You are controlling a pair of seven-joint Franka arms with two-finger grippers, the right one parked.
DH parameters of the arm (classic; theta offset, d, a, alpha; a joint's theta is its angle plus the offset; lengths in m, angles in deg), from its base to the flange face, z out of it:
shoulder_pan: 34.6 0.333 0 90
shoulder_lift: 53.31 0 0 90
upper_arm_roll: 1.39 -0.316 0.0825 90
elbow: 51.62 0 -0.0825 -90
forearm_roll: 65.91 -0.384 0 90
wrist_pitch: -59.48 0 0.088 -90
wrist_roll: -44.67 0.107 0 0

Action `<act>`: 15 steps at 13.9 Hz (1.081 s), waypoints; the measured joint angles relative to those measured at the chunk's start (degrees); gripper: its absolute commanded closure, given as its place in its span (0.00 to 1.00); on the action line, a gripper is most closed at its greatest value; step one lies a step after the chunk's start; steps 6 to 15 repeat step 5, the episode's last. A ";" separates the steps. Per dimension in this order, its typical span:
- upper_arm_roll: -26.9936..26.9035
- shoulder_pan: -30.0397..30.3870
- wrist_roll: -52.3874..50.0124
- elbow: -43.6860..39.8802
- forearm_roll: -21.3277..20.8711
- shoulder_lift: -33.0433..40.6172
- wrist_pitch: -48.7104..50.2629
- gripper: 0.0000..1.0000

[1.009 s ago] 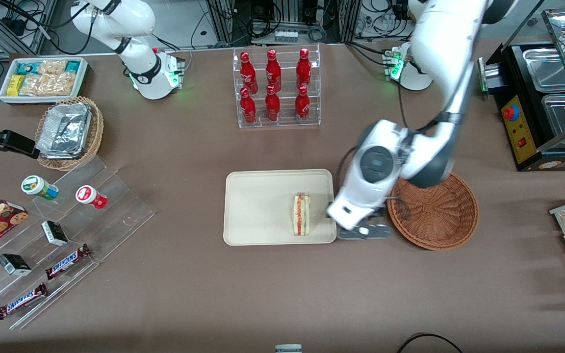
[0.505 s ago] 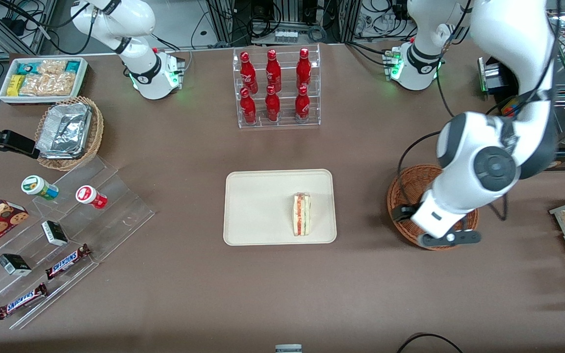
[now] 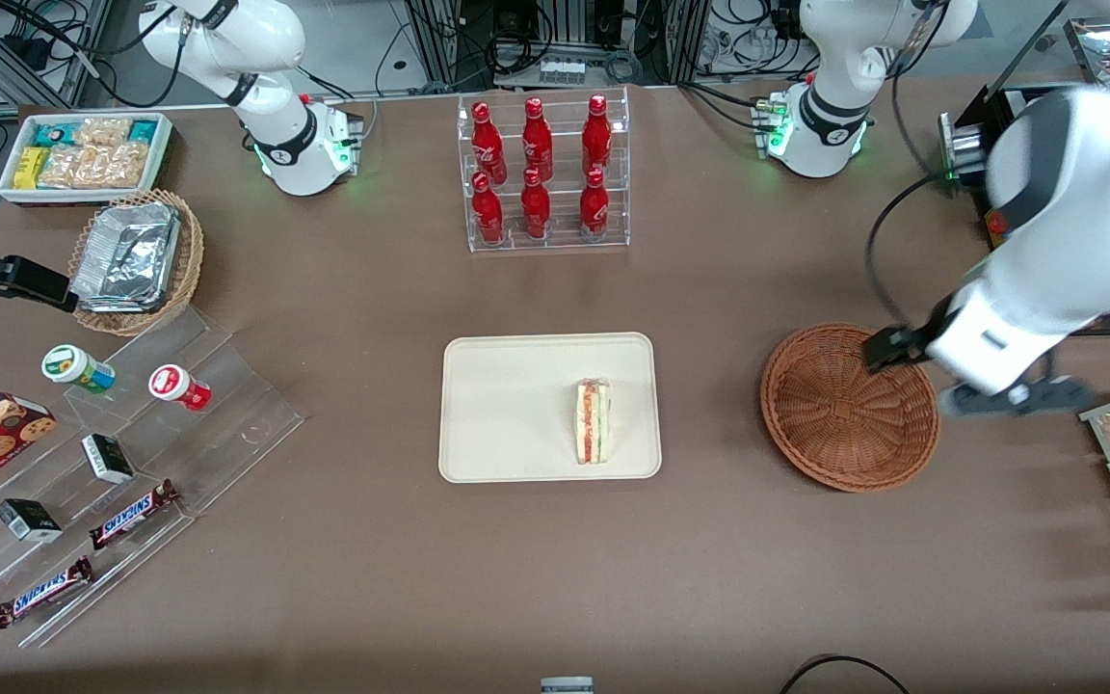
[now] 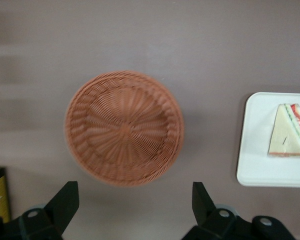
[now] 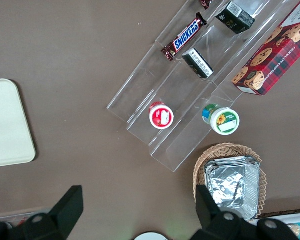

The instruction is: Place sandwich from basket to tray

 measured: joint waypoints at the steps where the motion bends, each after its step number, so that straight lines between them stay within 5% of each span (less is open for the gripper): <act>1: -0.01 0.78 0.19 0.04 0.00 1.78 2.00 0.00; 5: 0.00 3.12 2.89 0.24 -0.26 7.40 8.64 0.00; 15: 0.00 3.12 2.89 0.24 -0.26 7.40 8.64 0.00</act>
